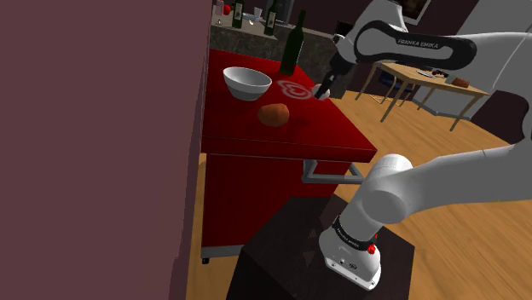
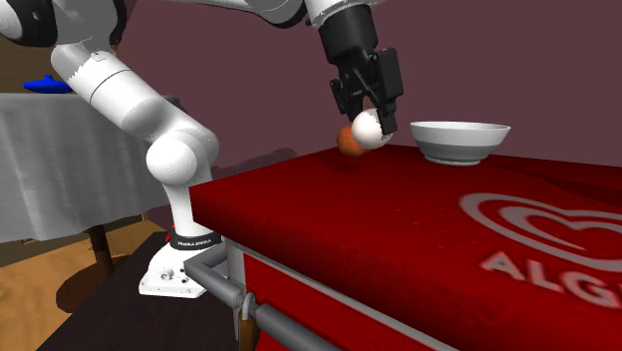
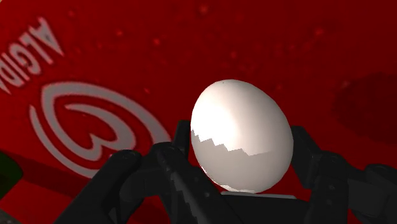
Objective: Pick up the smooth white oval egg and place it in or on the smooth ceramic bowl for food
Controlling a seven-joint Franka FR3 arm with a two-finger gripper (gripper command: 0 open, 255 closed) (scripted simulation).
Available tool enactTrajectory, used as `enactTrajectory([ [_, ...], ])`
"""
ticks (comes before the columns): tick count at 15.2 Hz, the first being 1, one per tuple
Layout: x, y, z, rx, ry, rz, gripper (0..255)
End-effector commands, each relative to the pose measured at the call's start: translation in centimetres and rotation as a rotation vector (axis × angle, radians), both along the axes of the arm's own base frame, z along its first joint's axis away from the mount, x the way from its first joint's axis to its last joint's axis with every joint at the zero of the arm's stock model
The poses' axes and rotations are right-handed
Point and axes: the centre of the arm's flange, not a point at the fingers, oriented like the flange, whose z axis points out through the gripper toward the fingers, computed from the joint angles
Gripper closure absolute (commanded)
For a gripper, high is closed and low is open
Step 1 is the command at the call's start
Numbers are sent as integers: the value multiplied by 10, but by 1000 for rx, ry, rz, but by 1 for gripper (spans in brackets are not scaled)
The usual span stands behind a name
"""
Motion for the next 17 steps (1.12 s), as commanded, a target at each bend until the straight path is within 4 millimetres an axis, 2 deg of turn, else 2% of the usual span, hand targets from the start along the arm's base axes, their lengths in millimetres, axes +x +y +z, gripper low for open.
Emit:
enactTrajectory([
  [1,0,0,11,0,0,0,255],
  [17,0,0,92,0,0,0,255],
])
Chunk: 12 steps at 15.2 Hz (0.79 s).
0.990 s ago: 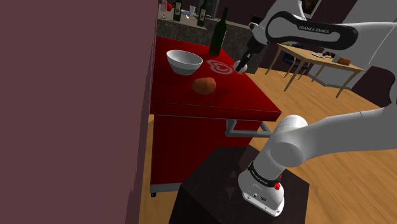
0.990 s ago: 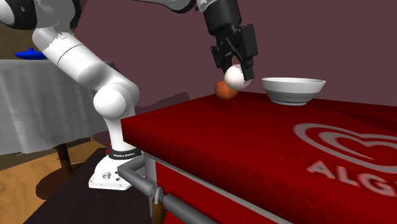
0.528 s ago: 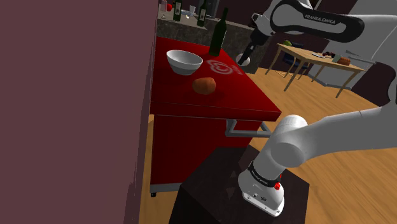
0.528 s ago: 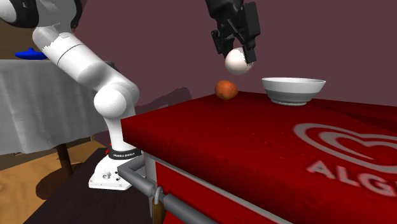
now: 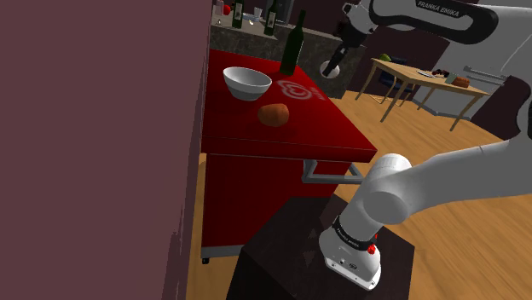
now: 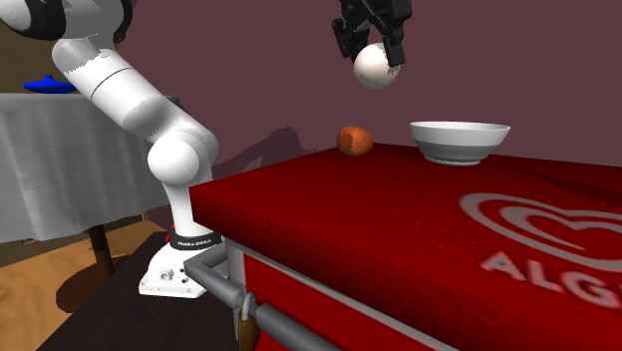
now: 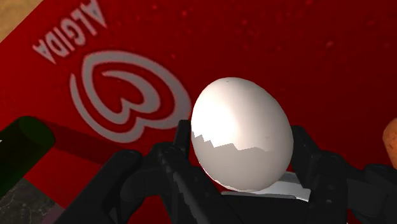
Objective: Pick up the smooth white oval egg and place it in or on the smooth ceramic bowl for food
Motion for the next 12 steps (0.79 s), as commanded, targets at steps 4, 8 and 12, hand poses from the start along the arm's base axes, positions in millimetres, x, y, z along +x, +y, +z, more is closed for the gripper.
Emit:
enactTrajectory([
  [4,43,29,3,0,0,0,255],
  [8,88,57,4,0,0,0,255],
  [12,132,86,4,0,0,0,255],
])
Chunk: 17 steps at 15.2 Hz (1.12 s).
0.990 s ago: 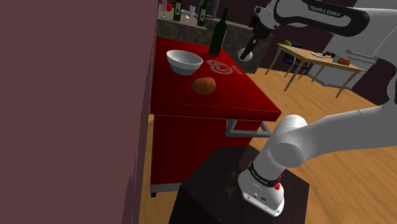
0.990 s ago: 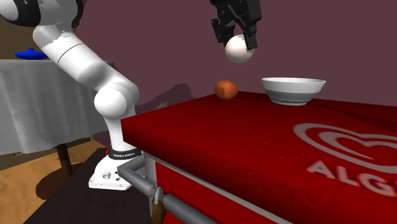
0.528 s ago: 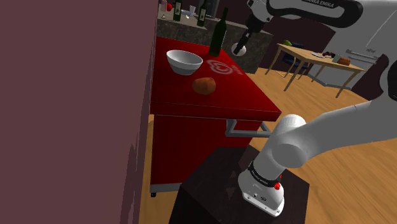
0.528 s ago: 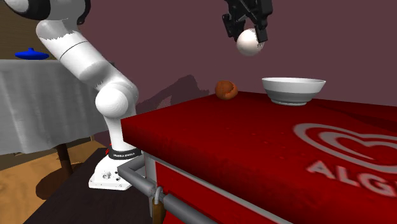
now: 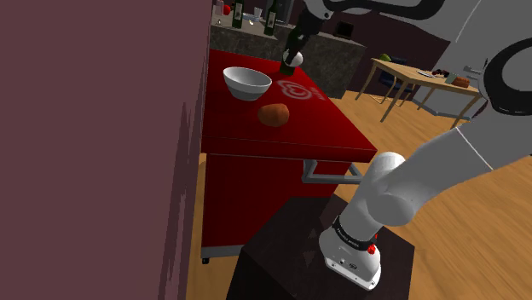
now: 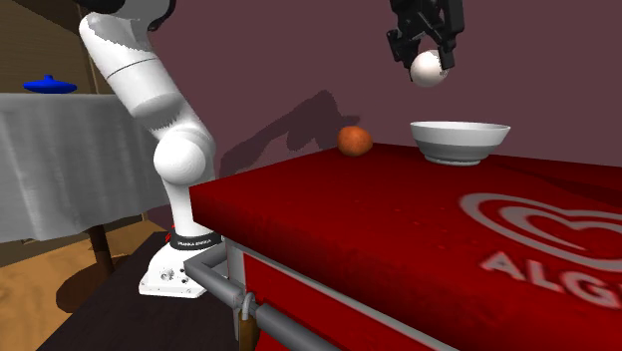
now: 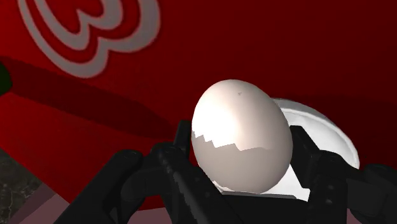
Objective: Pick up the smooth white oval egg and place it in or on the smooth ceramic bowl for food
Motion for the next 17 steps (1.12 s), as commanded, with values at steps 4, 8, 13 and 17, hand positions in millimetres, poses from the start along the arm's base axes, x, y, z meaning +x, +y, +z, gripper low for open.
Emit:
enactTrajectory([
  [4,55,37,-1,1,0,0,255],
  [8,100,66,-1,1,0,0,255],
  [13,125,82,-16,1,0,0,255],
  [17,125,82,-37,1,0,0,255],
])
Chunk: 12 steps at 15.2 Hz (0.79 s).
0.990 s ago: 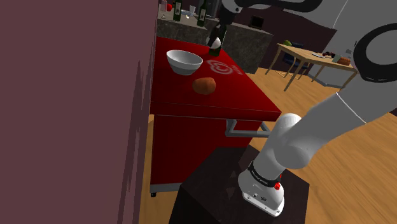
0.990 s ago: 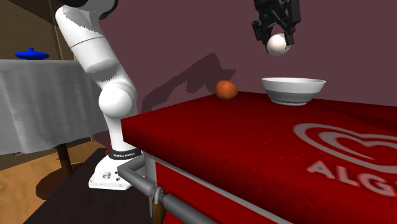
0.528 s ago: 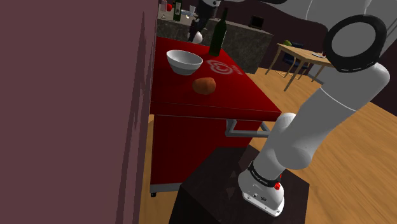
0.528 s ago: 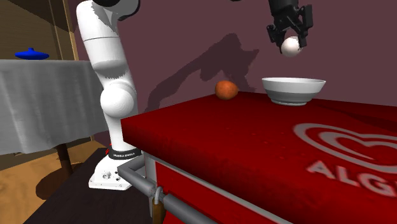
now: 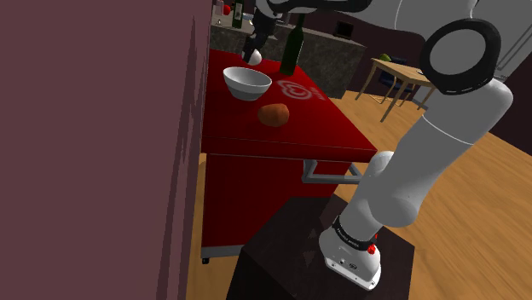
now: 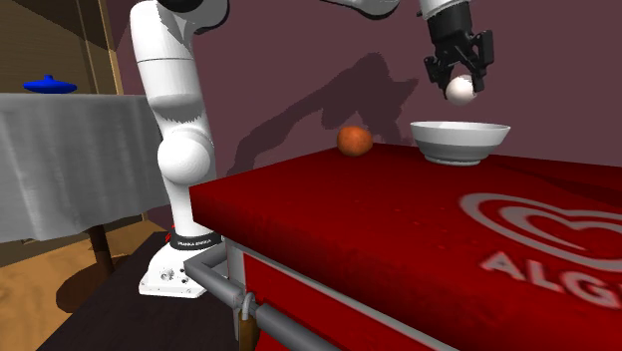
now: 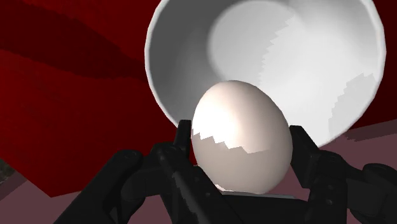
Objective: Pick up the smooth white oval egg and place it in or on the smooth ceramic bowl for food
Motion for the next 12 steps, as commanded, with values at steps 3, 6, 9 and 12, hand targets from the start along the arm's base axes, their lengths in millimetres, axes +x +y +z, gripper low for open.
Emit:
enactTrajectory([
  [3,0,1,-21,0,-1,0,255],
  [6,0,1,-37,0,-1,0,255],
  [9,0,1,-40,0,-1,0,255],
  [12,0,1,-40,0,-1,0,255],
])
